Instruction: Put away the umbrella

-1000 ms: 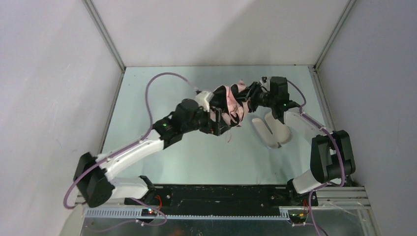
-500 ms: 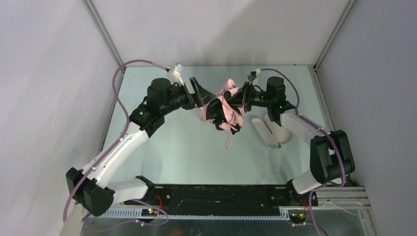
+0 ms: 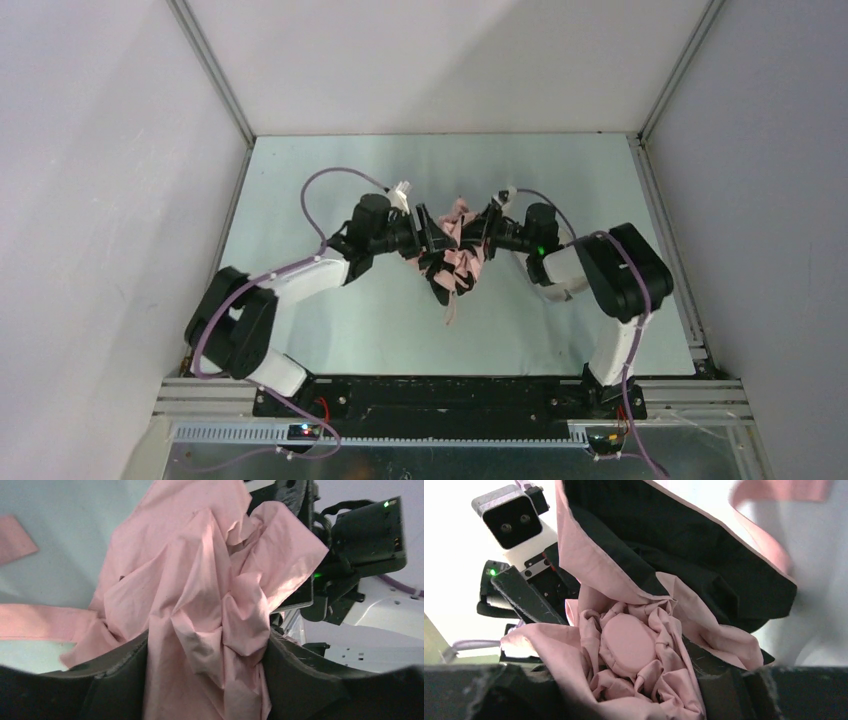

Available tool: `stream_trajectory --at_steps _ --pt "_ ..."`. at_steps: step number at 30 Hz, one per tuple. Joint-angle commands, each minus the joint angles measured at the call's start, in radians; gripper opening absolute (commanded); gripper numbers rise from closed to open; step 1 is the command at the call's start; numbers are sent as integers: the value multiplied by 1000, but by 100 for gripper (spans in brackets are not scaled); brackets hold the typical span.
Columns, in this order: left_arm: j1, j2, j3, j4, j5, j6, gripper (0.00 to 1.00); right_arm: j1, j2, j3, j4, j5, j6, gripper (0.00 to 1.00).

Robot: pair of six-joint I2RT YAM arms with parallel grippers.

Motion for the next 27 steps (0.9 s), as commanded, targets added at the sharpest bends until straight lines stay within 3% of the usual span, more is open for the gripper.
stream_trajectory --at_steps 1,4,8,9,10,13,17,21,27 --pt "-17 89 -116 294 98 -74 64 19 74 -14 489 63 231 0" --pt "-18 169 -133 363 126 -119 41 33 51 -27 414 74 179 0" --pt "-15 227 -204 459 128 -151 28 31 43 -30 272 79 109 0" --pt "-14 240 -210 460 123 -151 28 31 40 -32 154 89 84 0" --pt "-14 245 -213 434 120 -144 33 30 36 -33 104 96 27 0" --pt "-12 248 -211 375 110 -109 67 38 47 -38 -16 127 -45 0" --pt "-13 218 -230 335 109 -87 92 40 134 -60 173 156 27 0" --pt "-9 207 -299 381 149 -135 99 35 168 -60 294 176 99 0" --pt "57 99 -450 586 214 -314 100 4 111 -60 303 173 112 0"
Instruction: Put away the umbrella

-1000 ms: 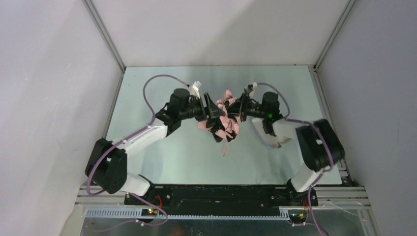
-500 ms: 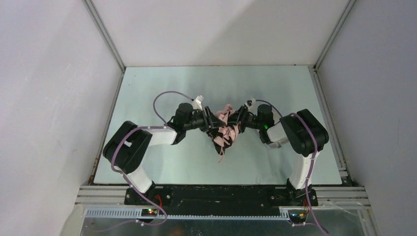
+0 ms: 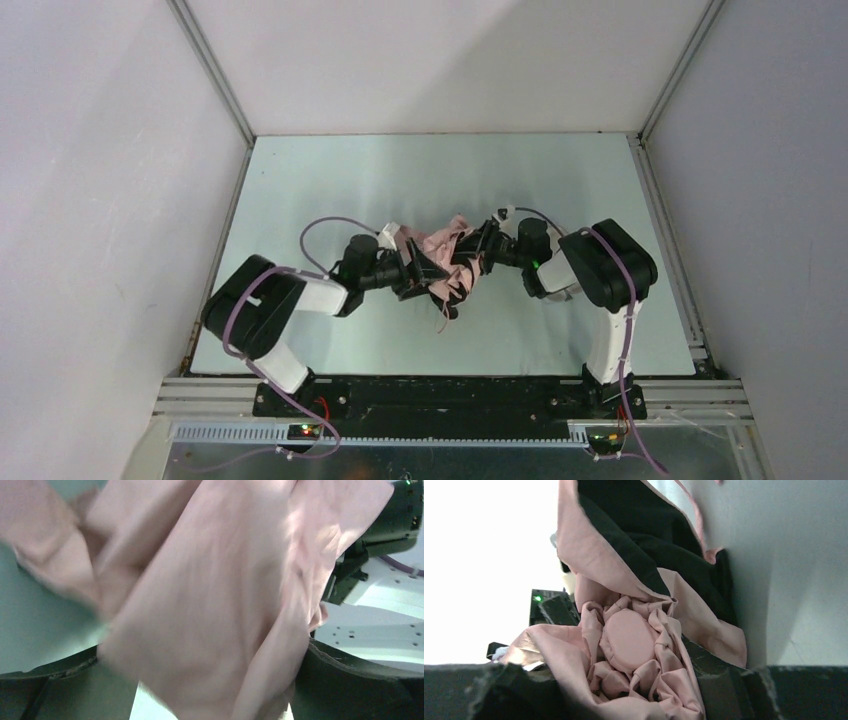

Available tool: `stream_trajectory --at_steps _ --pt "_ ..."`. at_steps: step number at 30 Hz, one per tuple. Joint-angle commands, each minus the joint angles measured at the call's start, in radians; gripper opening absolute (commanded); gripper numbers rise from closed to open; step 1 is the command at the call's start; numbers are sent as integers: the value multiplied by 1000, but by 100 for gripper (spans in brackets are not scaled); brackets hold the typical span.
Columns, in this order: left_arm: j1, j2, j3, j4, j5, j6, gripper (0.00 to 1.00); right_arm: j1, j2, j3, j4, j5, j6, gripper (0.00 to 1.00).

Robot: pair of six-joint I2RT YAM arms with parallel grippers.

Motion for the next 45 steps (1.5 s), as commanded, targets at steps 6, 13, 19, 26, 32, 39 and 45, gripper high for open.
stream_trajectory --at_steps 6,13,19,26,32,39,45 --pt "39 -189 -52 20 144 -104 100 -34 -100 49 220 70 127 0" --pt "38 -124 0 126 160 -164 100 27 -121 72 220 80 147 0" --pt "38 -75 42 197 162 -199 99 57 -132 71 222 87 150 0" --pt "63 -61 61 191 94 -188 4 65 -168 71 179 66 131 0" --pt "83 -31 36 295 98 -306 0 38 -196 71 201 33 103 36" --pt "82 49 -11 554 103 -497 0 31 -208 72 351 42 157 91" --pt "62 56 0 562 98 -491 0 27 -285 85 176 60 101 99"
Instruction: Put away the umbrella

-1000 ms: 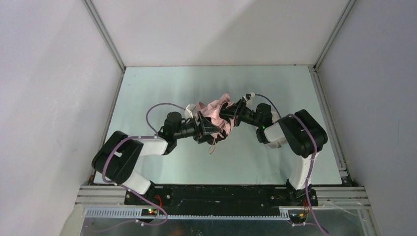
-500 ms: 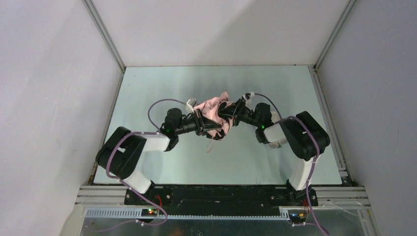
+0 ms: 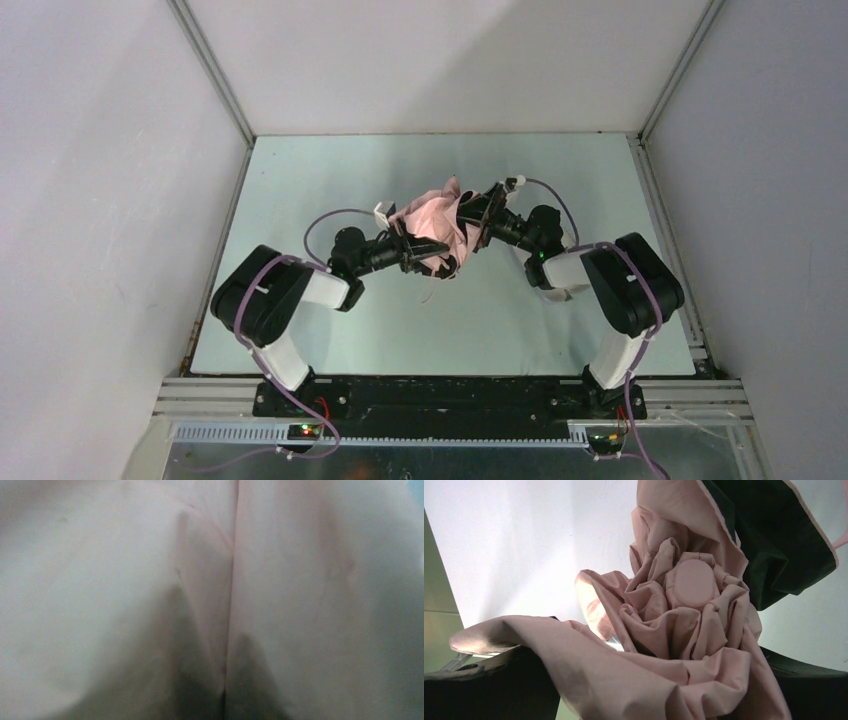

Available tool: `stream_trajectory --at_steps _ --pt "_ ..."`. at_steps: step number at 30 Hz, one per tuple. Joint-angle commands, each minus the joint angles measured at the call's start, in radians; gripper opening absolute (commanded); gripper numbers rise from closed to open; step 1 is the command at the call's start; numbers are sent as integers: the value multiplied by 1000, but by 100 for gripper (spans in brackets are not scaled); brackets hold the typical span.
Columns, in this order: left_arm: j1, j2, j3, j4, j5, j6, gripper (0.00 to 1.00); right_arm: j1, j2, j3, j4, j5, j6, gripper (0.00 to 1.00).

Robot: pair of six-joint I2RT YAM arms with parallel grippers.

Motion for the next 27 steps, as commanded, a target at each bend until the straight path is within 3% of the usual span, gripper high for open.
stream_trajectory --at_steps 1,4,6,7,10,12,16,22,27 --pt "-11 -9 18 11 -49 -10 0 6 -132 52 -57 -17 -39 99" --pt "-23 -29 41 -64 -53 18 0 6 -181 66 -198 2 -108 99" --pt "-24 -41 51 -93 -55 24 0 5 -225 100 -414 15 -184 99" --pt "-24 -54 58 -111 -55 32 0 4 -257 141 -619 34 -219 99" --pt "-24 -121 100 -332 -65 157 0 2 -312 238 -1032 94 -392 100" --pt "-23 -160 123 -462 -75 236 0 -5 -324 249 -1095 98 -432 100" --pt "-15 -177 148 -492 -66 228 0 -34 -318 226 -1019 -28 -433 100" --pt "-10 -98 111 -94 -66 -112 0 -61 -331 133 -607 -102 -249 99" --pt "-10 -47 106 175 -115 -332 0 -71 -311 131 -418 -91 -115 99"
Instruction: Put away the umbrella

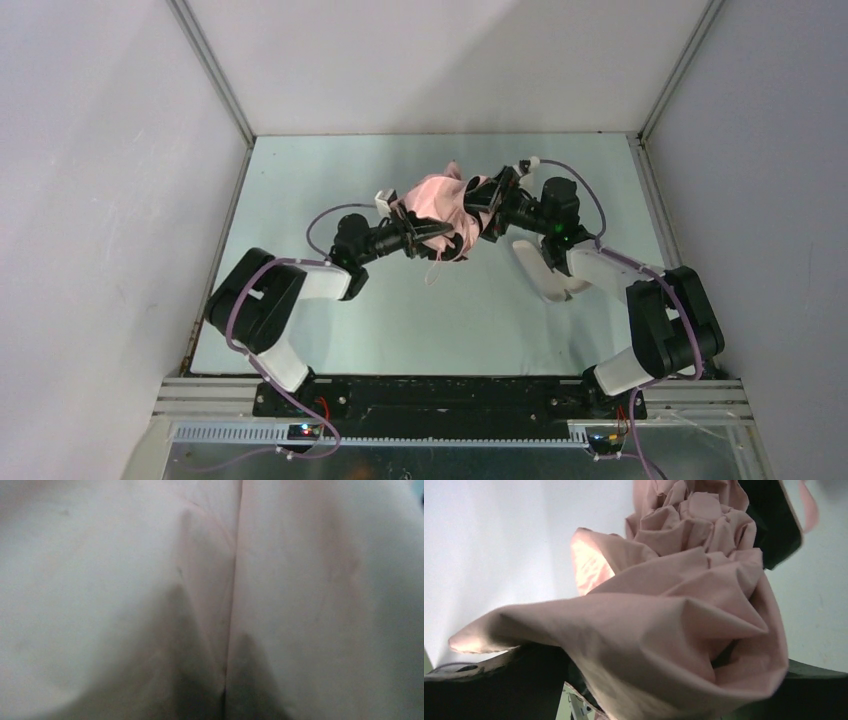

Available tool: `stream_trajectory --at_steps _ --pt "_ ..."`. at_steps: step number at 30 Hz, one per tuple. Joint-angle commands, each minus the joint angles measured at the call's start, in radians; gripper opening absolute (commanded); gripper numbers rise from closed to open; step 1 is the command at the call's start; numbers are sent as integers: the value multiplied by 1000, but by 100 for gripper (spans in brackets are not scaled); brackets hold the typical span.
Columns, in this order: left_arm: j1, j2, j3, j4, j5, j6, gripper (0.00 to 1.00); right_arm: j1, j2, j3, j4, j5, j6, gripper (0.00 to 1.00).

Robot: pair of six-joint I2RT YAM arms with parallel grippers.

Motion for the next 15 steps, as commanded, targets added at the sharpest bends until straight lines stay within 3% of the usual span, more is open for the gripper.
stream_trajectory --at_steps 1,15 --pt "9 13 0 349 -66 -233 0 -9 -17 8 282 -41 145 99" --pt "50 -30 4 371 -94 -274 0 -166 -90 8 87 -138 55 99"
